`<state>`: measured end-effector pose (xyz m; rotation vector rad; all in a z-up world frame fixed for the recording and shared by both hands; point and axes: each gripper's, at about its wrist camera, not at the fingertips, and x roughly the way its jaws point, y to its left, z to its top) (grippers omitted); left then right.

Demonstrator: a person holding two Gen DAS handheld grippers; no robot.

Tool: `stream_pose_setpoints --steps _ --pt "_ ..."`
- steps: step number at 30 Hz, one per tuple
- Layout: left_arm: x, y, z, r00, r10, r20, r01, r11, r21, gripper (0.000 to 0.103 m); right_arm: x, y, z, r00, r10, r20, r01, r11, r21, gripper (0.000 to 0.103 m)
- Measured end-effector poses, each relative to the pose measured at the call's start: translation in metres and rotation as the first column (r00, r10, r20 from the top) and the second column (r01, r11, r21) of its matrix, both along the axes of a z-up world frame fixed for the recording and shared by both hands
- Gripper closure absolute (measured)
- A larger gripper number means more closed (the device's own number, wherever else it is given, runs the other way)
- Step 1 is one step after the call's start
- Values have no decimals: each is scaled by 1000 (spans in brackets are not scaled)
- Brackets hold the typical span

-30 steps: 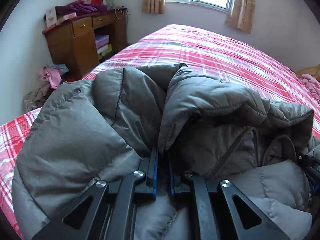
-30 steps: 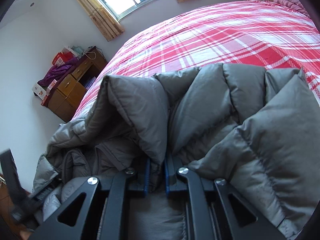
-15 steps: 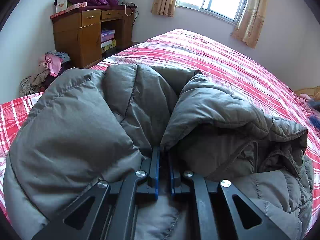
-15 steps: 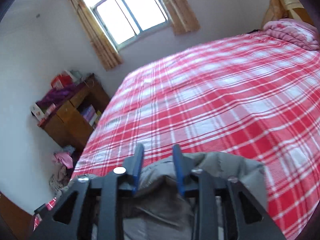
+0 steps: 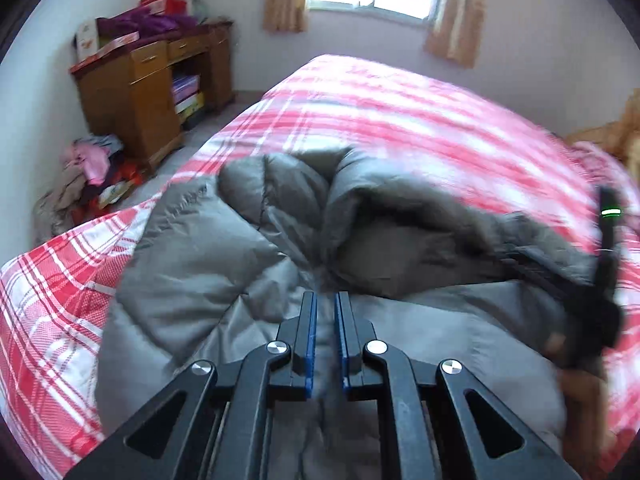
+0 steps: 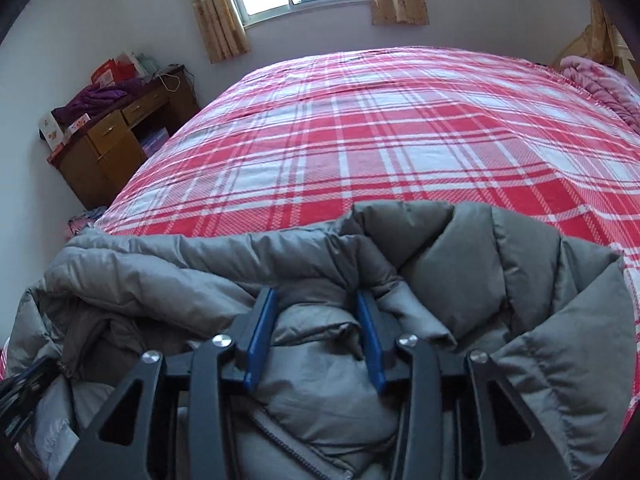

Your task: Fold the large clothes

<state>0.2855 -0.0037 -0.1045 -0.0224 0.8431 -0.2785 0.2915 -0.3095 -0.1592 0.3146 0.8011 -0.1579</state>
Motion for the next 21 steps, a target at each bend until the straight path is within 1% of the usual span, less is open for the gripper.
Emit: stream_pose_setpoints --steps 2,4,6,7,8,9,10,11,12,13,14,15,17,21 --pt "2 -4 22 999 -16 42 18 999 -46 94 -1 0 0 1000 0 1 0 1000 -1 60" --pt "18 -17 46 995 -29 100 37 997 -75 94 -2 2 1 1000 0 0 0 1000 -12 60" --pt "44 -35 60 989 12 150 1 996 -87 94 4 2 2 1000 0 -3 0 1000 -28 60" --pt "56 -43 60 990 17 141 -4 996 -92 93 4 3 1 1000 1 -3 -1 999 -35 59" --pt "76 -55 52 996 24 91 -16 996 -90 93 4 3 2 1000 0 -2 -1 999 -39 59" --pt "87 -62 41 999 24 41 -21 997 -78 93 4 3 2 1000 0 -2 -1 999 -39 59" --pt "93 -66 31 1000 17 12 -16 998 -67 93 4 3 2 1000 0 -2 -1 999 -38 59" --pt "104 -72 11 1000 2 -29 -3 1000 -30 93 3 3 2 1000 1 -3 -1 999 -40 59" --pt "108 -72 -4 998 20 -57 -20 1000 6 93 3 3 2 1000 1 -3 -1 999 -41 59" --pt "111 -69 -20 995 44 -91 -41 999 26 93 3 3 2 1000 1 -3 -1 999 -43 59" --pt "111 -63 -38 992 43 -121 -44 999 -4 93 3 4 2 1000 2 -2 -2 999 -43 58" --pt "105 -54 -54 995 25 -101 -31 998 -61 93 2 4 2 1000 3 0 -3 999 -40 57" --pt "97 -46 -59 999 18 -50 -23 994 -110 93 2 4 2 1000 9 7 -9 999 -34 56" --pt "101 -38 -65 998 28 -63 -38 985 -169 93 3 3 2 1000 11 7 -11 1000 -25 56"
